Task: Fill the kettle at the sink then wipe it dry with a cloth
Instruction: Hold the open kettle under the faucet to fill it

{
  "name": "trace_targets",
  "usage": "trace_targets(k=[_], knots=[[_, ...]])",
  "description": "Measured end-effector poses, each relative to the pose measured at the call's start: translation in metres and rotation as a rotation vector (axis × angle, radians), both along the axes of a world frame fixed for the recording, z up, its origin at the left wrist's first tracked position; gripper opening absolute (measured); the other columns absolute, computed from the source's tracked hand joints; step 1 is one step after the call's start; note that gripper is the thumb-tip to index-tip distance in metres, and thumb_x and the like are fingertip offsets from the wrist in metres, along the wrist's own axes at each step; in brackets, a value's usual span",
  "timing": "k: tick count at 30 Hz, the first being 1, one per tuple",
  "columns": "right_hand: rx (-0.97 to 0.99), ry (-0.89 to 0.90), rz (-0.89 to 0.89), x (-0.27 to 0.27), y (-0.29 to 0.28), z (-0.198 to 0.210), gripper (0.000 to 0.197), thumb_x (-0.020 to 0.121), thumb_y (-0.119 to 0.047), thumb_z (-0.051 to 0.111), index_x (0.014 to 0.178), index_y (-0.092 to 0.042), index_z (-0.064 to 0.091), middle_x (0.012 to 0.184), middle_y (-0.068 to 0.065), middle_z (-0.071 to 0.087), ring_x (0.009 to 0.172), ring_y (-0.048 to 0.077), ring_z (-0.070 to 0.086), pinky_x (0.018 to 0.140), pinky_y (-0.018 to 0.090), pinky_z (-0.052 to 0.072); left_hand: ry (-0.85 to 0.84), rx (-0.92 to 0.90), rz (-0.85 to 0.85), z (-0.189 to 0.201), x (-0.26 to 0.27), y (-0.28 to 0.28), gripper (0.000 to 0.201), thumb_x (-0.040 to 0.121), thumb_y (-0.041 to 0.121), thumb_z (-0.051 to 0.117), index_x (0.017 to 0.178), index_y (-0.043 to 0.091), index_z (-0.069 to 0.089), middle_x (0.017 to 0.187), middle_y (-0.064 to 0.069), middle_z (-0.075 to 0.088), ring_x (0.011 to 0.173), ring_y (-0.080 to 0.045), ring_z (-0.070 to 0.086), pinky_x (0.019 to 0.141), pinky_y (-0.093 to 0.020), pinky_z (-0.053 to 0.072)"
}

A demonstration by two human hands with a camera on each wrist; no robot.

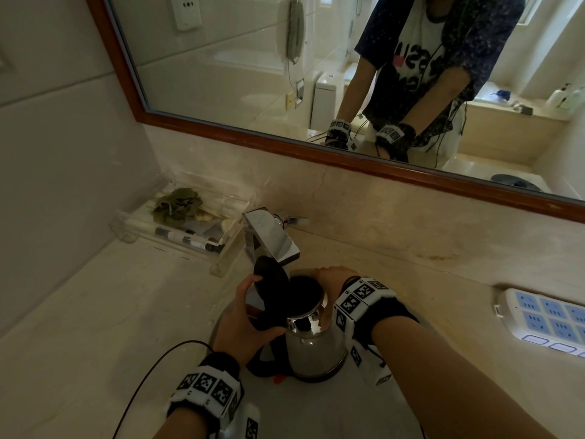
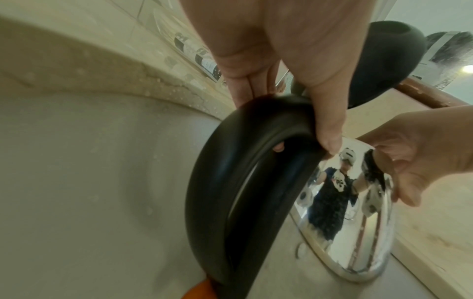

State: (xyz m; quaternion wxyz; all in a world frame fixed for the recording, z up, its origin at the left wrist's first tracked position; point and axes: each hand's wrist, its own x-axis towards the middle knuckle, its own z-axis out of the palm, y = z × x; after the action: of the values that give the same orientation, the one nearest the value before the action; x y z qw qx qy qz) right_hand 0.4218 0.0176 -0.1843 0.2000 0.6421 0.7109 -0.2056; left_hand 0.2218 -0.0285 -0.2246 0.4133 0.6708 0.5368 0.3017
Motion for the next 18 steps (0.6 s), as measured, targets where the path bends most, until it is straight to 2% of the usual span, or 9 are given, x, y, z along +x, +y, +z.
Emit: trace_targets(k=[3, 7, 10, 15, 18], knots=[[-0.018, -0.020, 0.003, -0.0011, 0.0006, 0.0011, 0.046, 0.091, -0.023, 0.058, 0.134, -0.008, 0.052, 0.130, 0.013, 0.060, 0.117, 0.030, 0.059, 0.097, 0.037, 0.050, 0.014, -0.010, 0.001, -0.0006, 0.0002, 0.0008, 0.091, 0.060, 0.018, 0.084, 0.117, 0.048, 0.019, 0.113, -0.013, 0.063, 0.099, -0.025, 0.062, 0.079, -0.030, 0.051], [0.002, -0.002, 0.005, -0.0004, -0.0013, 0.0014, 0.050, 0.089, -0.024, 0.060, 0.135, -0.009, 0.051, 0.130, 0.013, 0.059, 0.118, 0.030, 0.059, 0.099, 0.038, 0.050, 0.014, -0.007, -0.001, -0.0023, -0.0003, 0.0013, 0.088, 0.060, 0.019, 0.084, 0.112, 0.053, 0.021, 0.111, -0.011, 0.063, 0.092, -0.019, 0.061, 0.070, -0.015, 0.045], [0.005, 0.003, 0.005, 0.0002, -0.0028, 0.0027, 0.050, 0.090, -0.024, 0.059, 0.136, -0.010, 0.050, 0.132, 0.013, 0.058, 0.119, 0.030, 0.057, 0.100, 0.038, 0.049, 0.014, -0.004, 0.000, -0.0029, 0.0003, 0.0015, 0.088, 0.059, 0.021, 0.084, 0.110, 0.055, 0.021, 0.111, -0.010, 0.062, 0.091, -0.018, 0.061, 0.066, -0.011, 0.043], [-0.001, -0.007, 0.007, -0.0018, -0.0033, 0.0045, 0.052, 0.088, -0.025, 0.061, 0.137, -0.009, 0.049, 0.131, 0.012, 0.058, 0.118, 0.030, 0.058, 0.099, 0.037, 0.049, 0.004, -0.001, 0.000, -0.0036, -0.0001, 0.0010, 0.088, 0.059, 0.020, 0.084, 0.111, 0.054, 0.022, 0.111, -0.010, 0.062, 0.093, -0.020, 0.062, 0.072, -0.020, 0.049], [-0.019, -0.030, 0.009, -0.0031, -0.0023, 0.0058, 0.048, 0.090, -0.021, 0.059, 0.135, -0.006, 0.051, 0.130, 0.014, 0.060, 0.116, 0.030, 0.060, 0.097, 0.037, 0.051, -0.003, -0.001, 0.002, -0.0032, -0.0004, 0.0004, 0.089, 0.059, 0.019, 0.084, 0.113, 0.053, 0.022, 0.113, -0.010, 0.062, 0.100, -0.024, 0.062, 0.081, -0.031, 0.052]])
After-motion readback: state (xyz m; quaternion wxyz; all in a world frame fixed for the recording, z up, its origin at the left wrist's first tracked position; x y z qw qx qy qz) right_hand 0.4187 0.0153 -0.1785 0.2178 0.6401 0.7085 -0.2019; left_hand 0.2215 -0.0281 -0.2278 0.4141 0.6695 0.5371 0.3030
